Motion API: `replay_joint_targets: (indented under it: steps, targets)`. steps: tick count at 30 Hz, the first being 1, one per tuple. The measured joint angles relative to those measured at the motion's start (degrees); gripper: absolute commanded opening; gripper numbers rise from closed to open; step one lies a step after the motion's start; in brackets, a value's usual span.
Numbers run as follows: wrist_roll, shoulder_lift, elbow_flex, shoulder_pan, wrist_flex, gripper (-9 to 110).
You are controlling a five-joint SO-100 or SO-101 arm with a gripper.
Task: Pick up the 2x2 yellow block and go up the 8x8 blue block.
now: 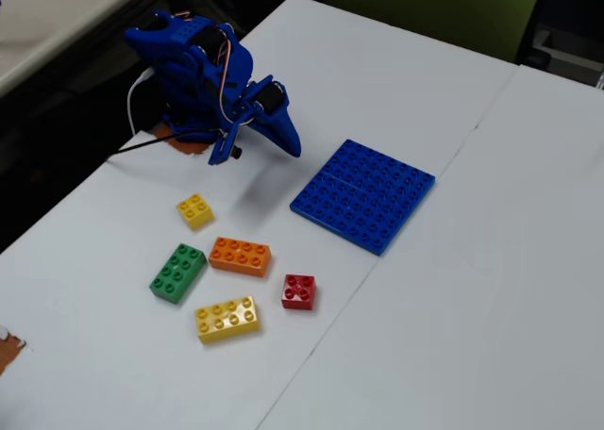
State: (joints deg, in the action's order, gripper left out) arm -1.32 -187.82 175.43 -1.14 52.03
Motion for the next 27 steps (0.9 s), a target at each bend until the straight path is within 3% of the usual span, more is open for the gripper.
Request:
replay_joint_targets:
  steps: [3,6,10,17,23,27]
  targets:
    - [-3.16,0.0,0.09,0.62,0.0,0]
    - [-13.8,0.0,-0.79,0.53,-0.53,0]
    - [-35.51,0.0,-1.85,0.44,-0.7,0]
    - [-78.93,0.0,-6.24,0.35,12.74,0]
    - [-94.04,0.0,-10.02,-3.69,19.25,0]
    - [-97.82,6.86,-19.69,-6.5,24.26,3]
